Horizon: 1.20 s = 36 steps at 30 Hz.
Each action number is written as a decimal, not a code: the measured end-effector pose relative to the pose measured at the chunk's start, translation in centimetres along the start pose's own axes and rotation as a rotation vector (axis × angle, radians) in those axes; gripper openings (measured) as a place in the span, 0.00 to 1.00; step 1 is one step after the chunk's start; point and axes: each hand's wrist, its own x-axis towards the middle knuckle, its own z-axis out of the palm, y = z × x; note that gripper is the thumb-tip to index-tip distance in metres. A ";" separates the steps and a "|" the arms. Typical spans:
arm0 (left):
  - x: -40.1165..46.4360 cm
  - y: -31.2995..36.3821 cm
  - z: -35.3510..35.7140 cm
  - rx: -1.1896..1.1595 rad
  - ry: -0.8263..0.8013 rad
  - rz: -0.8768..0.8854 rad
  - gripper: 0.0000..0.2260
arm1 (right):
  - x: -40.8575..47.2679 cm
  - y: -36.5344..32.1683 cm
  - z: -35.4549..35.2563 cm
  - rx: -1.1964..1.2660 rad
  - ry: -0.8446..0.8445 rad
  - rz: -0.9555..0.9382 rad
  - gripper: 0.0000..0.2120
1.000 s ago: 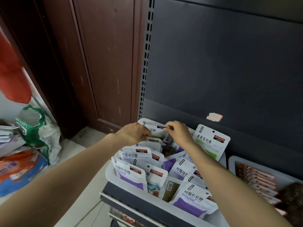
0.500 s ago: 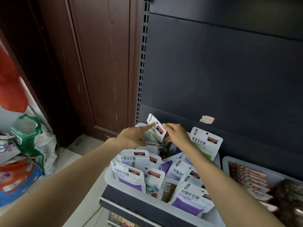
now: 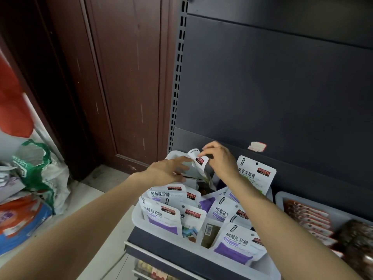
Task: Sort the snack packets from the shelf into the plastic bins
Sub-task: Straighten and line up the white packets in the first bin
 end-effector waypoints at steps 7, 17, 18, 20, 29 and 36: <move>0.6 1.5 -0.3 0.169 -0.010 -0.076 0.11 | -1.2 0.8 -2.7 -0.153 -0.152 -0.112 0.09; -0.4 2.7 0.0 0.271 0.040 -0.137 0.12 | -2.8 0.0 -4.9 -0.306 0.092 -0.062 0.04; -0.5 2.7 0.0 0.290 0.047 -0.138 0.13 | -2.8 0.0 -4.9 -0.339 0.100 -0.029 0.04; -0.5 2.9 0.2 0.333 0.056 -0.148 0.14 | -3.2 0.1 -4.9 -0.386 0.116 0.006 0.06; 0.5 2.6 -0.3 0.360 0.205 -0.165 0.12 | -3.7 -0.5 -3.6 -0.314 0.037 0.110 0.07; 3.4 2.4 -1.0 0.247 0.416 -0.128 0.11 | -2.4 -0.3 -3.3 -0.471 0.236 0.136 0.07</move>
